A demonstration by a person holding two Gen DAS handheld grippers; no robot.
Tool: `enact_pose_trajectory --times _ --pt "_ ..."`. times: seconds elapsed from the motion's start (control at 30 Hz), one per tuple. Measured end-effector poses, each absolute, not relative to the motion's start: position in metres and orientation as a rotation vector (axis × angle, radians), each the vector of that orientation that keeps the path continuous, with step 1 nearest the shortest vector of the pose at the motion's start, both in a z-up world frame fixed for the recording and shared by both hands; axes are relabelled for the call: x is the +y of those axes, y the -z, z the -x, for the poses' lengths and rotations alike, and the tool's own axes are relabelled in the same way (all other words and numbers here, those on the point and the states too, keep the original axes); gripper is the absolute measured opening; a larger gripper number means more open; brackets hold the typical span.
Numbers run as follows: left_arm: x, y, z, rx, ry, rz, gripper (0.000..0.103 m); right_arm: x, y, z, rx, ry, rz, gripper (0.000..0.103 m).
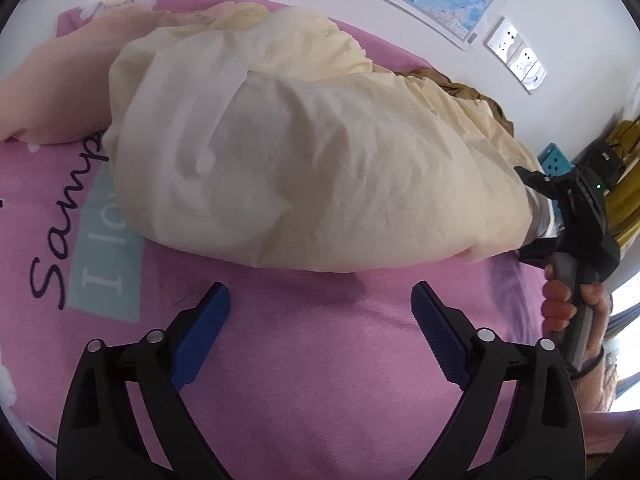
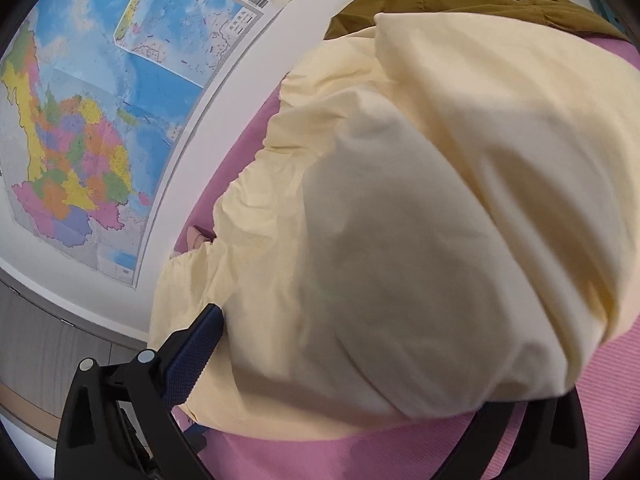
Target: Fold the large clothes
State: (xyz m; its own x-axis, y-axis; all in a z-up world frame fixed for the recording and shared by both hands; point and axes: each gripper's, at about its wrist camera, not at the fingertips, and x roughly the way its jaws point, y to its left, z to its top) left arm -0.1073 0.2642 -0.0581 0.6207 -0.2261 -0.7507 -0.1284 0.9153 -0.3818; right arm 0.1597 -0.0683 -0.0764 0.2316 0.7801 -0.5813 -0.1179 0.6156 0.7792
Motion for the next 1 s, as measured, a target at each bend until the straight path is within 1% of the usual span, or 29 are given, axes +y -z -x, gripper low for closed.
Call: enact_pose_trajectory --times 0.03,0.07,0.1,0.13,0.17,0.27,0.43,0.7,0.8,0.9,0.97,1.0 --pt "0.265 0.058 0.108 0.904 0.072 0.435 0.092 -0.067 0.076 -0.159 1.181 -0.691 -0.674 0.089" --pt "0.265 0.059 0.109 0.904 0.084 0.442 0.093 -0.068 0.074 -0.159 1.172 -0.692 -0.663 0.075" --pt "0.265 0.059 0.109 0.905 0.093 0.453 0.093 -0.07 0.072 -0.158 1.162 -0.695 -0.666 0.068" --pt "0.265 0.059 0.109 0.905 0.104 0.465 0.093 -0.072 0.07 -0.159 1.161 -0.704 -0.671 0.057" --pt "0.264 0.059 0.108 0.906 0.116 0.477 0.093 -0.074 0.067 -0.16 1.158 -0.716 -0.68 0.049" --pt "0.266 0.06 0.107 0.905 0.17 0.553 0.094 -0.079 0.062 -0.162 1.155 -0.748 -0.722 0.038" --pt "0.267 0.063 0.106 0.906 0.223 0.639 0.094 -0.086 0.054 -0.161 1.148 -0.782 -0.784 0.033" --pt "0.287 0.067 0.073 0.871 0.238 0.855 0.094 -0.088 0.061 -0.157 1.163 -0.803 -0.796 0.033" --pt "0.292 0.071 0.061 0.883 0.223 0.889 0.094 -0.087 0.064 -0.157 1.163 -0.807 -0.797 0.034" --pt "0.294 0.066 0.057 0.873 0.208 0.876 0.094 -0.087 0.068 -0.158 1.175 -0.8 -0.805 0.038" --pt "0.3 0.068 0.058 0.856 0.205 0.92 0.093 -0.088 0.076 -0.159 1.193 -0.791 -0.807 0.047" --pt "0.303 0.07 0.057 0.843 0.196 0.954 0.092 -0.089 0.081 -0.159 1.205 -0.781 -0.824 0.05"
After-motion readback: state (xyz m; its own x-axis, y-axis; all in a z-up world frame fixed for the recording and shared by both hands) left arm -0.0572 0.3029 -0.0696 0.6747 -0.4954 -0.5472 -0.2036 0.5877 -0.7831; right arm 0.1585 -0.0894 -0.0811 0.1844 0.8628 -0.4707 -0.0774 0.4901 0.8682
